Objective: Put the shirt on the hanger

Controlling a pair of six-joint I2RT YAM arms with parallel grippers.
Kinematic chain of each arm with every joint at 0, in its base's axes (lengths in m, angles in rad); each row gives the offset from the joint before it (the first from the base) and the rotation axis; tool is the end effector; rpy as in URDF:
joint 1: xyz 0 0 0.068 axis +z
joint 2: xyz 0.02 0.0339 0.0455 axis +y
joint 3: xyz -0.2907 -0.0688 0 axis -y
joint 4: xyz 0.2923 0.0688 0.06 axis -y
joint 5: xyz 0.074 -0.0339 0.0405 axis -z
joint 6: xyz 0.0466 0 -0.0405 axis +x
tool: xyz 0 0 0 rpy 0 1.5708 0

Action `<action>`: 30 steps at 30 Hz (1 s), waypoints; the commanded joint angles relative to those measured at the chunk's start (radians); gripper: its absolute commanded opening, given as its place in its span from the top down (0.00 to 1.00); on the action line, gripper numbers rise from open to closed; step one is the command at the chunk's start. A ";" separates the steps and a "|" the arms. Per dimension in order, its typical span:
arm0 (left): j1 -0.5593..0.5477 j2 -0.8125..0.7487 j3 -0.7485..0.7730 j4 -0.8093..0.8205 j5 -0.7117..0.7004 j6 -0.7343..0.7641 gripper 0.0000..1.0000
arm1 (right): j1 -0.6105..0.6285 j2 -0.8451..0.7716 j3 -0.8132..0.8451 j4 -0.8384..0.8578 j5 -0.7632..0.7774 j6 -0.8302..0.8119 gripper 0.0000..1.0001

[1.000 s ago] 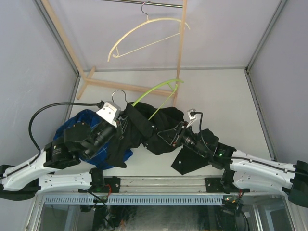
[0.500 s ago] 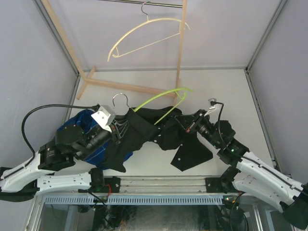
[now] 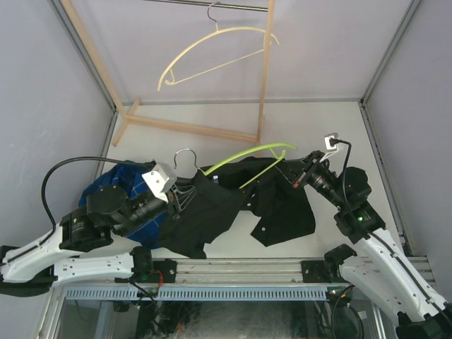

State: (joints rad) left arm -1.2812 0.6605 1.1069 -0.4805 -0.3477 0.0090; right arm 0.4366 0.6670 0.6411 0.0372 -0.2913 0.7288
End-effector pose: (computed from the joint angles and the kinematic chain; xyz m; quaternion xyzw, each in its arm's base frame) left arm 0.0569 -0.1353 0.4681 0.3298 0.6382 -0.3066 0.6245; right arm 0.1792 0.0984 0.3471 -0.0008 0.7033 0.4724 0.5313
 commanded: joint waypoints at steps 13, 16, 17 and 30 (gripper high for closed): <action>0.005 -0.034 0.043 -0.019 -0.134 0.008 1.00 | -0.045 -0.308 0.054 -0.531 0.309 -0.249 0.55; 0.006 -0.030 0.057 -0.056 -0.106 0.019 1.00 | -0.044 -0.389 0.104 -0.569 0.335 -0.317 0.50; 0.005 -0.029 0.059 -0.067 -0.086 0.021 1.00 | -0.045 -0.402 0.131 -0.576 0.316 -0.350 0.49; 0.005 -0.052 0.041 -0.073 -0.072 0.015 1.00 | -0.045 -0.324 0.266 -0.595 -0.071 -0.507 0.43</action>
State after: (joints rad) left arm -1.2812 0.6224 1.0992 -0.6334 -0.4263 0.0105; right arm 0.3965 0.2913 0.9112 -0.5533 -0.2001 0.2924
